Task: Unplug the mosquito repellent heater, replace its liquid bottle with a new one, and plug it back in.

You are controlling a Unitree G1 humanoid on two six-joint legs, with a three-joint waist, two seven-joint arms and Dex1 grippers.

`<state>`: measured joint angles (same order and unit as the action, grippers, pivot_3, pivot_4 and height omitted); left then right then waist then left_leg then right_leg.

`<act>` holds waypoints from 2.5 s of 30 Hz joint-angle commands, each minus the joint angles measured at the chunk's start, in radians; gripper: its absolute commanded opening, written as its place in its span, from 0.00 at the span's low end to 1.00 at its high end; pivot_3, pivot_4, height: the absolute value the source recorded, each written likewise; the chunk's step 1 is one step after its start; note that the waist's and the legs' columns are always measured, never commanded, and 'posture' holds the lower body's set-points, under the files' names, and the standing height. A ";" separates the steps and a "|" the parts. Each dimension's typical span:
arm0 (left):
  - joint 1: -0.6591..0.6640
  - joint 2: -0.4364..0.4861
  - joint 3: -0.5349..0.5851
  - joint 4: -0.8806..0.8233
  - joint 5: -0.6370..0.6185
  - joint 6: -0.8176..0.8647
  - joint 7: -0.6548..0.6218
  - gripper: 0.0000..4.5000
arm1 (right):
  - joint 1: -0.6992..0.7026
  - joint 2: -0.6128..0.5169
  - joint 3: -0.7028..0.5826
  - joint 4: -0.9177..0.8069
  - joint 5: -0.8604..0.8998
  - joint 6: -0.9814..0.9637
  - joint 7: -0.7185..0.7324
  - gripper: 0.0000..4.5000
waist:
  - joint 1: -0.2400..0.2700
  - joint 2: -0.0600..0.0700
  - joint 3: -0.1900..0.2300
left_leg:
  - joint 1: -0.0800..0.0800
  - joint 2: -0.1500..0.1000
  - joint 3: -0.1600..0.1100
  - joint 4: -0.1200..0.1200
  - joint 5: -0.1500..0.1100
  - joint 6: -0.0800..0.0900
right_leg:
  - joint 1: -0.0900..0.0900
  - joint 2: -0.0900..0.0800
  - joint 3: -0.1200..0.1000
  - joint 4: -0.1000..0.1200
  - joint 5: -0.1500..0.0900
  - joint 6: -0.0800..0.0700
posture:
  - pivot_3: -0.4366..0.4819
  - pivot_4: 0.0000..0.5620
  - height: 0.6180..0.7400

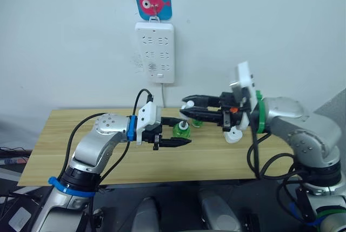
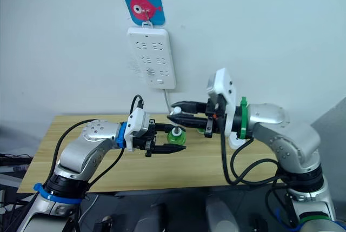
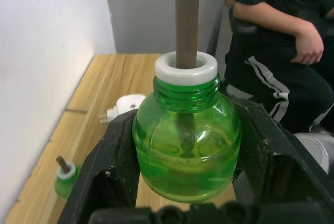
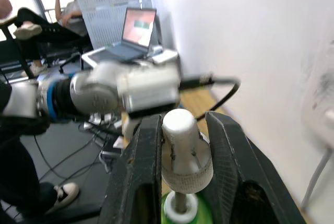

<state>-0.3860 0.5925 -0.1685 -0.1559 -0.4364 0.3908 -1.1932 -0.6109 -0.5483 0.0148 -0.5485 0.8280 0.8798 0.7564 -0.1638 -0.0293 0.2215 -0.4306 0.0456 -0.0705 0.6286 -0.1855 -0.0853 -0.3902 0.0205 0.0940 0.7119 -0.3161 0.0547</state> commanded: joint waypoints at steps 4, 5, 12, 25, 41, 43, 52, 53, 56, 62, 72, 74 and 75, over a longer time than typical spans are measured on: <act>0.099 0.053 0.072 0.022 0.029 -0.031 0.052 0.52 | 0.211 -0.026 0.101 0.037 -0.285 -0.251 -0.068 0.20 | 0.001 0.000 0.000 | 0.000 0.001 0.000 -0.001 0.000 0.000 | 0.000 0.000 0.000 -0.001 -0.001 -0.001 | 0.28 0.35 0.86; 0.121 0.057 0.079 0.018 0.032 -0.032 0.065 0.52 | 0.264 -0.006 0.133 0.084 -0.369 -0.343 -0.096 0.20 | 0.001 0.000 0.000 | 0.000 0.000 0.000 -0.001 0.000 0.000 | -0.001 0.000 0.000 -0.001 -0.001 -0.001 | 0.28 0.35 0.86; 0.253 0.099 0.123 -0.038 0.048 -0.031 0.116 0.52 | 0.411 0.148 0.249 0.461 -0.658 -0.791 -0.168 0.20 | 0.006 0.001 0.005 | 0.000 0.001 0.005 -0.001 0.000 0.000 | -0.002 -0.001 0.004 -0.001 -0.001 -0.001 | 0.35 0.38 0.86; 0.331 0.141 0.160 -0.141 0.020 0.017 0.146 0.52 | 0.246 0.328 0.221 1.146 -0.802 -1.135 -0.215 0.20 | 0.066 0.004 0.016 | 0.002 0.000 0.005 -0.002 0.000 0.000 | -0.002 -0.002 0.004 0.000 -0.001 -0.002 | 0.44 0.42 0.86; 0.273 0.111 0.133 -0.056 0.027 -0.043 0.110 0.52 | 0.311 0.270 0.137 0.866 -0.670 -1.011 -0.046 1.00 | 0.079 0.008 0.021 | 0.002 0.000 0.005 -0.002 0.000 0.000 | -0.002 -0.002 0.004 0.000 0.001 -0.005 | 0.38 0.40 0.86; 0.240 0.105 0.114 -0.050 0.026 -0.048 0.088 0.52 | 0.344 0.198 0.155 0.667 -0.624 -0.881 0.028 1.00 | 0.081 0.009 0.022 | 0.001 0.000 0.005 -0.002 0.000 0.000 | -0.001 -0.002 0.004 0.000 0.000 -0.005 | 0.36 0.39 0.86; 0.037 0.034 0.004 -0.035 -0.011 -0.005 -0.017 0.52 | 0.283 -0.005 0.166 0.052 -0.245 -0.263 0.131 1.00 | 0.063 0.009 0.022 | 0.001 0.001 0.004 -0.001 0.000 0.000 | -0.001 0.000 0.003 0.000 -0.001 -0.002 | 0.29 0.37 0.86; 0.019 0.027 -0.004 -0.031 -0.012 -0.005 -0.027 0.52 | 0.268 0.003 0.167 0.045 -0.242 -0.246 0.115 1.00 | 0.061 0.009 0.022 | 0.001 0.001 0.004 -0.001 0.000 0.000 | -0.001 0.000 0.003 -0.001 -0.001 -0.002 | 0.28 0.37 0.86; -0.034 0.002 -0.018 -0.021 -0.023 0.006 -0.046 0.52 | 0.233 0.030 0.174 0.054 -0.249 -0.229 0.089 1.00 | 0.051 0.009 0.022 | 0.001 0.000 0.005 -0.001 0.000 0.000 | -0.001 0.000 0.004 -0.001 -0.001 -0.002 | 0.27 0.37 0.86; -0.083 -0.017 -0.019 -0.005 -0.034 0.021 -0.064 0.52 | 0.221 0.056 0.191 0.067 -0.272 -0.237 0.077 1.00 | 0.046 0.009 0.022 | 0.000 0.000 0.004 -0.001 0.000 0.000 | -0.002 0.000 0.003 -0.002 -0.001 -0.001 | 0.27 0.36 0.86; -0.089 -0.018 -0.010 -0.024 -0.049 0.048 -0.063 0.49 | 0.217 0.072 0.189 0.077 -0.271 -0.263 0.093 0.72 | 0.040 0.009 0.022 | -0.001 0.000 0.004 -0.001 0.000 0.000 | -0.003 0.000 0.003 -0.002 -0.001 -0.001 | 0.28 0.36 0.86; -0.088 -0.016 -0.010 -0.028 -0.051 0.052 -0.065 0.49 | 0.213 0.082 0.182 0.081 -0.263 -0.264 0.090 0.72 | 0.039 0.009 0.022 | -0.001 0.000 0.004 -0.001 0.000 0.000 | -0.003 0.000 0.003 -0.002 -0.001 -0.001 | 0.28 0.36 0.86; -0.087 -0.014 -0.011 -0.031 -0.052 0.054 -0.066 0.49 | 0.211 0.083 0.181 0.083 -0.264 -0.266 0.092 0.72 | 0.038 0.009 0.022 | -0.001 0.000 0.004 -0.001 0.000 0.000 | -0.003 0.000 0.003 -0.002 -0.001 -0.001 | 0.28 0.36 0.86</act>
<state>-0.4697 0.5777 -0.1884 -0.1492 -0.4642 0.4368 -1.2544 -0.3802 -0.4739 0.2158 -0.4438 0.5518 0.6420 0.8462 -0.1259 -0.0206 0.2434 -0.4315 0.0458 -0.0664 0.6276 -0.1859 -0.0850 -0.3928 0.0201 0.0971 0.7104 -0.3174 0.0533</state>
